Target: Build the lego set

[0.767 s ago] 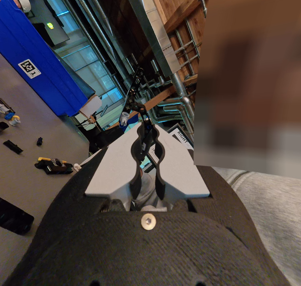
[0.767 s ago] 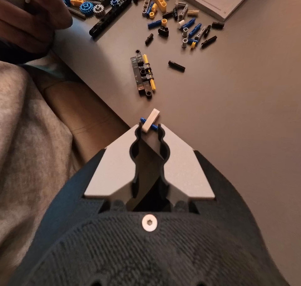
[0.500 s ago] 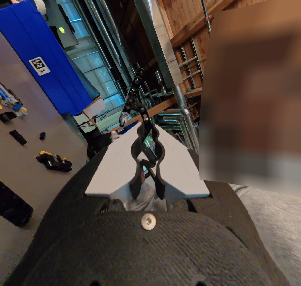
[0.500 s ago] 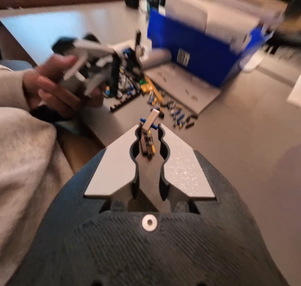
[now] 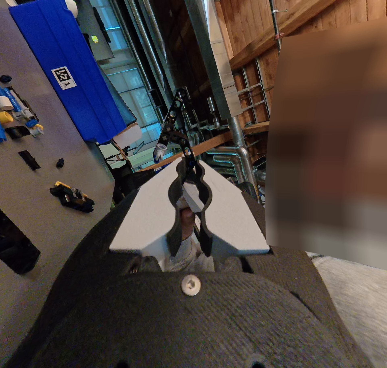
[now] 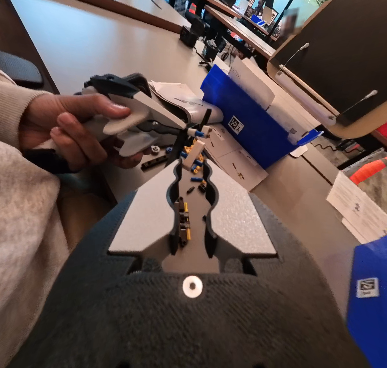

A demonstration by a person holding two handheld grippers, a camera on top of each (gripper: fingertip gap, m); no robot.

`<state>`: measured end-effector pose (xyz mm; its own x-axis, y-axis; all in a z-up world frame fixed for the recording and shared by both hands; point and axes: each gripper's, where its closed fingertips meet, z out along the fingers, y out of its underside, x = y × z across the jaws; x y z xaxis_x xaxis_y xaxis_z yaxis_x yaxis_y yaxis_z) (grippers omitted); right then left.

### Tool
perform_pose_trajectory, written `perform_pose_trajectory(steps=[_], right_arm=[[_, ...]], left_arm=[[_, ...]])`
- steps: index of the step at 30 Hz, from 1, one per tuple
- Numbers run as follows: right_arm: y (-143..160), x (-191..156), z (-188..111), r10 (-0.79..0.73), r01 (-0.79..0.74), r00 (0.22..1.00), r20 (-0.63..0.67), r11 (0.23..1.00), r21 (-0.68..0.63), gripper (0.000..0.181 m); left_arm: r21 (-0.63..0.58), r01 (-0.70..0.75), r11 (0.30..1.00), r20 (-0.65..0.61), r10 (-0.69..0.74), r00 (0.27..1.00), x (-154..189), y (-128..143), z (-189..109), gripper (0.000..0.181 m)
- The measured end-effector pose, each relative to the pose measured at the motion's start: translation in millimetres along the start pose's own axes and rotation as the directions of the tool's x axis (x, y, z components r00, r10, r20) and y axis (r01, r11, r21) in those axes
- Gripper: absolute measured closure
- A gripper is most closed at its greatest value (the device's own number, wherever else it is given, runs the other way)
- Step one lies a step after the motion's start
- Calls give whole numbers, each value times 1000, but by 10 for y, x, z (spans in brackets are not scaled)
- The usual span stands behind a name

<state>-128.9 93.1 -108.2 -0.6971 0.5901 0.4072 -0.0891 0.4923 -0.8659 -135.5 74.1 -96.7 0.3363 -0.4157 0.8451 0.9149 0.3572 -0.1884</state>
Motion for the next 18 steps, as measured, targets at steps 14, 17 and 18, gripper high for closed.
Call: perform_pose_trajectory(steps=[14,17,18], right_arm=[[35,-14,85,-158,158,987,-6,986,-55,163],[35,-12,95,-166,165,986,-8,984,-67,163],[35,-15,96,-170,169,985,-7,983,-70,163]], left_arm=[[0,1,1000,10,-1,1000,-17,7,0,175],[4,-4,1000,13,4,1000,-20,2,-3,175],[7,-7,1000,15,7,1000,-23,0,-4,175]])
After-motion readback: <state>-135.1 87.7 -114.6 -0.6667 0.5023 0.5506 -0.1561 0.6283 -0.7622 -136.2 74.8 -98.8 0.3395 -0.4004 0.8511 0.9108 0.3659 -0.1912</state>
